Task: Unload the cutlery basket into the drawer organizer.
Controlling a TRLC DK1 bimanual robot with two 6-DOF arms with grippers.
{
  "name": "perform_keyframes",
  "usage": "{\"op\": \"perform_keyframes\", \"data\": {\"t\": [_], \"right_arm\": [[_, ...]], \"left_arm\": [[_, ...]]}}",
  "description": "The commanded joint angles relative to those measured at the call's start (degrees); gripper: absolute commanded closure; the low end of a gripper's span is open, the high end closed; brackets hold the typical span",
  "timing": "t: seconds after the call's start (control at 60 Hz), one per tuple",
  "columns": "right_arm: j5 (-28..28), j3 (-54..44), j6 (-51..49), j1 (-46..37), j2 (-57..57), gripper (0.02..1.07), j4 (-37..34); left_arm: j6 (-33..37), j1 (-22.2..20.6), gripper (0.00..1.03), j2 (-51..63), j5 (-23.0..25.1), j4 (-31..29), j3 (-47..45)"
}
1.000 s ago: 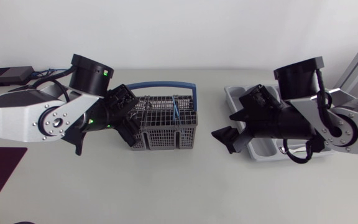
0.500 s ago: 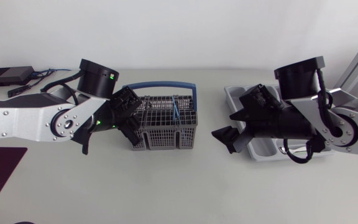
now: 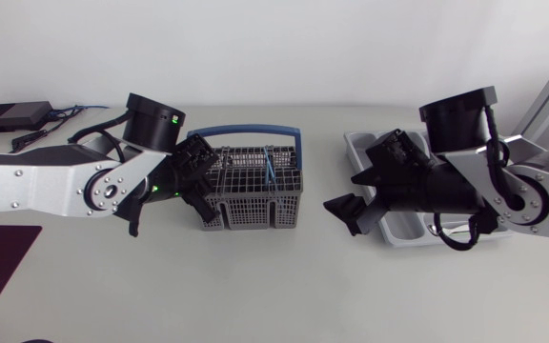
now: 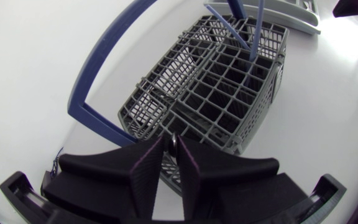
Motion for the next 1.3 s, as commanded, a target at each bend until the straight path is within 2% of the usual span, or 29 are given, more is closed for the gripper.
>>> {"op": "perform_keyframes", "data": {"t": [0.0, 0.283, 0.717, 1.283], "right_arm": [[-0.2, -1.5, 0.3, 0.7, -0.3, 0.06, -0.2], [-0.1, -1.7, 0.4, 0.9, -0.6, 0.06, -0.2], [-0.1, -2.2, 0.4, 0.9, -1.0, 0.06, -0.3], [-0.1, -1.9, 0.3, 1.2, -1.0, 0.06, -0.9]], "left_arm": [[-0.6, 0.3, 0.85, 1.4, -0.5, 0.4, 1.3], [-0.6, 0.9, 0.90, 1.2, 1.2, -1.0, 2.1], [-1.2, 3.9, 0.93, -1.1, 8.7, -7.6, 5.0], [-0.4, 3.4, 0.93, -9.5, 8.5, -9.7, 5.0]]}}
